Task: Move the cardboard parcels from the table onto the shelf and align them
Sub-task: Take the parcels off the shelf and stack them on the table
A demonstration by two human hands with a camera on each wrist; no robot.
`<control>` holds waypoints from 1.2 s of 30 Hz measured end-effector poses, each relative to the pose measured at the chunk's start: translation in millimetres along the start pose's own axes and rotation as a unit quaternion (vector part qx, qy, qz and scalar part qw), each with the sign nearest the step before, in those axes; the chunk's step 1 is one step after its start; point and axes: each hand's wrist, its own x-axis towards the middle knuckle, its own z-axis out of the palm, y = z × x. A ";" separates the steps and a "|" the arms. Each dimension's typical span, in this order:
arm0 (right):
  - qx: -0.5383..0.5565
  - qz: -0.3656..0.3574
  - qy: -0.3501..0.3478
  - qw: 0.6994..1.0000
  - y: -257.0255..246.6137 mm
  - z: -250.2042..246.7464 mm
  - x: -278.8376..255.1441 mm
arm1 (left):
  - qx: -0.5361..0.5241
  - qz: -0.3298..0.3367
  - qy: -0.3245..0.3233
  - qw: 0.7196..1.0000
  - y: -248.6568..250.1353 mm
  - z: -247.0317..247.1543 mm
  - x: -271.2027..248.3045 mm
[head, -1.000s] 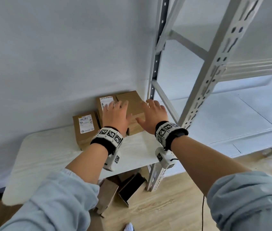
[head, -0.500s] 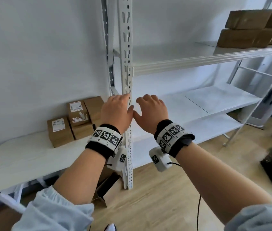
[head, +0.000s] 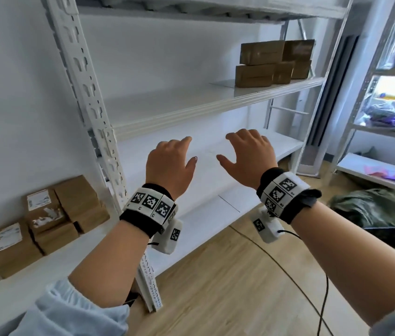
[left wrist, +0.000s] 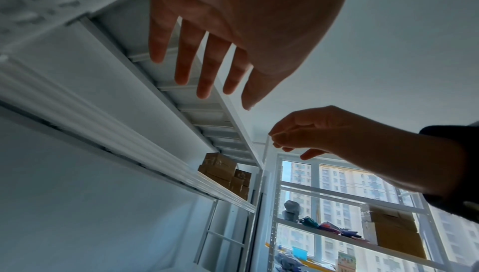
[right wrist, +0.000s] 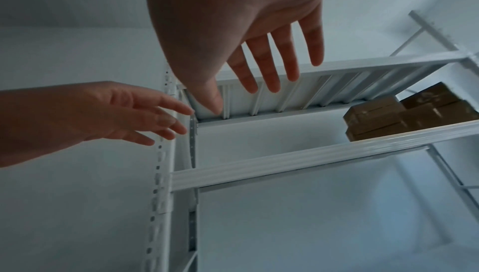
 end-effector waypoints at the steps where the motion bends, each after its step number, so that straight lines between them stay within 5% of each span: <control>1: -0.008 0.005 0.001 1.000 10.6 3.2 7.7 | 0.001 0.009 -0.002 1.000 1.4 7.0 12.7; 15: -0.090 0.064 0.028 0.993 119.9 56.0 167.0 | 0.026 0.096 0.004 0.995 24.2 103.8 244.5; 23: -0.106 0.089 0.033 0.990 193.4 89.5 229.0 | 0.022 0.117 -0.001 0.993 58.6 163.0 332.2; 36: -0.073 0.045 0.060 0.994 388.6 163.9 367.8 | 0.049 0.078 0.032 0.995 163.2 275.3 507.8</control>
